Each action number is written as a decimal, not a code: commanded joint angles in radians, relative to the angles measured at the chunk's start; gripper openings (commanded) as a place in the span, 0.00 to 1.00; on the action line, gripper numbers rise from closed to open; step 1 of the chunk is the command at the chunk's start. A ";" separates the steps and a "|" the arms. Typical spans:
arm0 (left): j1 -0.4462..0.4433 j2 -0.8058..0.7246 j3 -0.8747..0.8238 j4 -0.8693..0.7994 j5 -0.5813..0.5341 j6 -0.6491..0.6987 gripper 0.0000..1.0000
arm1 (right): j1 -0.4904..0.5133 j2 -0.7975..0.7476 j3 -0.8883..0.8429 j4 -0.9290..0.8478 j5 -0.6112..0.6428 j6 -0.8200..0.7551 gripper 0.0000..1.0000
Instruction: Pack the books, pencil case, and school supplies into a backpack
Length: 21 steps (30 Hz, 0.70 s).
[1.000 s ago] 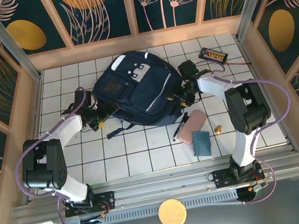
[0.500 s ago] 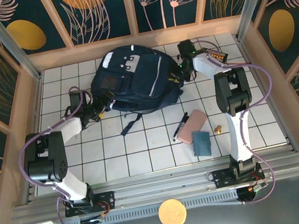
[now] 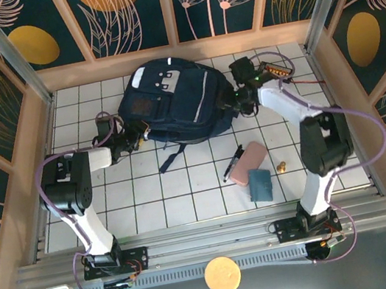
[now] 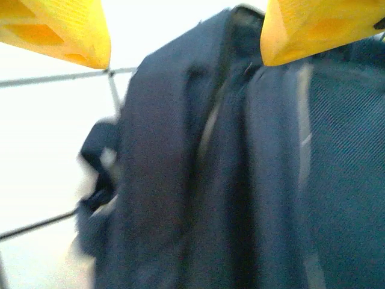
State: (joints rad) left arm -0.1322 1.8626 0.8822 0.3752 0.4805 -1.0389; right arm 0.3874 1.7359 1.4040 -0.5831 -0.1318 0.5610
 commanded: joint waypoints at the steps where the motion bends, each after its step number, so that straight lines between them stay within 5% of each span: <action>1: -0.026 0.021 -0.021 0.123 0.060 -0.040 0.36 | 0.122 -0.083 -0.062 0.008 0.036 0.071 0.66; 6: -0.099 -0.018 -0.003 0.176 0.118 -0.144 0.01 | 0.273 -0.092 -0.086 0.094 0.027 0.136 0.61; 12: -0.190 -0.116 -0.007 0.190 0.095 -0.283 0.00 | 0.367 -0.070 -0.104 0.185 0.099 0.131 0.55; 21: -0.209 -0.216 -0.001 0.190 0.086 -0.412 0.00 | 0.394 -0.040 -0.138 0.208 0.219 0.060 0.52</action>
State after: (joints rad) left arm -0.3218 1.7061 0.8562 0.4862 0.4629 -1.3609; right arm 0.7753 1.6852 1.2884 -0.4019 0.0055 0.6567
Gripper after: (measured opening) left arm 0.068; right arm 0.527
